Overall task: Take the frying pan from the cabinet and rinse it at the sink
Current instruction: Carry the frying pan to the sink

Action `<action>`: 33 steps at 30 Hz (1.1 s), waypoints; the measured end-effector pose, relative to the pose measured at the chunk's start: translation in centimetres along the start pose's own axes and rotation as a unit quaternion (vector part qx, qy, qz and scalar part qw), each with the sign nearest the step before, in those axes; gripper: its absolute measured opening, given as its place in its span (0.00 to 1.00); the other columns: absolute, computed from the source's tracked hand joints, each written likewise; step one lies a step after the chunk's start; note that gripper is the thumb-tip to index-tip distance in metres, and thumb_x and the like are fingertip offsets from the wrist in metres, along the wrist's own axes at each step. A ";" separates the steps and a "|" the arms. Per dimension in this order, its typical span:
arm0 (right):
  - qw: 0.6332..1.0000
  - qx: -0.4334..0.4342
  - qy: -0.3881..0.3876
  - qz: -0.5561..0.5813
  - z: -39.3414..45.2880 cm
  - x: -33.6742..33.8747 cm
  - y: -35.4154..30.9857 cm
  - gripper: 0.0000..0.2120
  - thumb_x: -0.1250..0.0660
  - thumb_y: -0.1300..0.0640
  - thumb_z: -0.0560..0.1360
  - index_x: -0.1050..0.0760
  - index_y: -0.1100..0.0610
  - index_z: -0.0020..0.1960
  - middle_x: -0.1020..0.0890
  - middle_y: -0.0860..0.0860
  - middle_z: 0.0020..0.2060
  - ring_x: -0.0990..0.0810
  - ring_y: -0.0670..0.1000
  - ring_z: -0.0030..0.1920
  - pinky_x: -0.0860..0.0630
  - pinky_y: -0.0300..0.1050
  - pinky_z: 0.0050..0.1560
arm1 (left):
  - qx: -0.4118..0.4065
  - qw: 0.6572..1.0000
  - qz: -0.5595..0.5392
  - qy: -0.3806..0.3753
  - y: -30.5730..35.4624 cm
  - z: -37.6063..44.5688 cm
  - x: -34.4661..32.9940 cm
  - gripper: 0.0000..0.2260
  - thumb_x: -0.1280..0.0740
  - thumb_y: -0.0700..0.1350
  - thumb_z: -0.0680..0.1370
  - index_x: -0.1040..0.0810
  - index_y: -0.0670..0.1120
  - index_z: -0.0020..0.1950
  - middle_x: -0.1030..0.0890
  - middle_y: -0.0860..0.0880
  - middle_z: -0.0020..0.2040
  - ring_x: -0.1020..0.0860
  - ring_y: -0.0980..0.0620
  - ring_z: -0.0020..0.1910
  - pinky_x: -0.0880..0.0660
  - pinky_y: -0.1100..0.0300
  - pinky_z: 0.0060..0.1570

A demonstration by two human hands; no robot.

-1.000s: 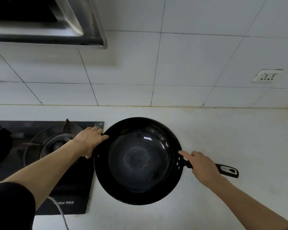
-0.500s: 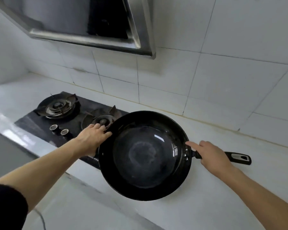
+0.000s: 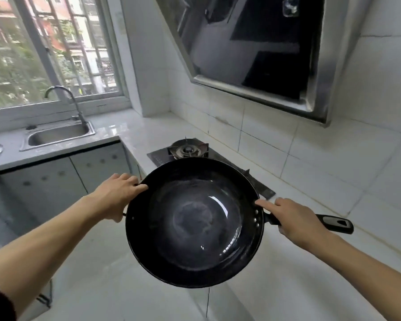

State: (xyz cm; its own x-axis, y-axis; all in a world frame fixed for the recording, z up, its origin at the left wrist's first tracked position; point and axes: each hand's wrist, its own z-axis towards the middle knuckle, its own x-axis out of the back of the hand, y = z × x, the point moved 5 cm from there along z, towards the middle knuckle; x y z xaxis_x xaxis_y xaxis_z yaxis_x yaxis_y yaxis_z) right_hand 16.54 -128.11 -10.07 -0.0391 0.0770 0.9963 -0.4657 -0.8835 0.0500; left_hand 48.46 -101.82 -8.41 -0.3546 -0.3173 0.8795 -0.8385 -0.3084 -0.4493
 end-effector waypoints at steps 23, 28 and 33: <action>0.977 0.204 -0.016 -0.053 20.1 0.6 -39.9 0.42 0.39 0.64 0.71 0.54 0.41 0.78 0.30 0.47 0.47 0.29 0.50 0.45 0.30 0.45 0.36 | 0.193 0.978 -0.067 -0.037 -30.9 -23.0 -21.5 0.59 0.22 0.55 0.61 0.60 0.46 0.79 0.31 0.51 0.66 0.32 0.49 0.63 0.33 0.58 0.62; 0.973 0.230 -0.017 -0.029 25.8 -0.3 -43.8 0.44 0.36 0.64 0.70 0.54 0.41 0.78 0.33 0.45 0.46 0.30 0.49 0.46 0.32 0.44 0.37 | 0.214 0.974 -0.059 -0.052 -35.6 -22.1 -24.2 0.58 0.24 0.53 0.61 0.59 0.45 0.79 0.31 0.51 0.66 0.32 0.49 0.62 0.32 0.59 0.61; 0.973 0.230 0.002 0.004 34.4 -1.6 -46.1 0.41 0.39 0.67 0.70 0.49 0.42 0.77 0.31 0.46 0.46 0.33 0.48 0.43 0.32 0.43 0.39 | 0.228 0.970 -0.050 -0.075 -41.3 -18.1 -25.5 0.56 0.24 0.52 0.61 0.56 0.46 0.79 0.30 0.52 0.65 0.32 0.49 0.63 0.33 0.59 0.60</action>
State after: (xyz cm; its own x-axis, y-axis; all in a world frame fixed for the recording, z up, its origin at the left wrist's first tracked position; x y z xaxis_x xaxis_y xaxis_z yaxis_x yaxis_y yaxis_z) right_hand 68.44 -103.41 -11.53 -0.0441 0.0699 0.9966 -0.0198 -0.9974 0.0691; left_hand 84.65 -64.77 -9.40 -0.1884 -0.3810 0.9052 -0.5835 -0.6979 -0.4152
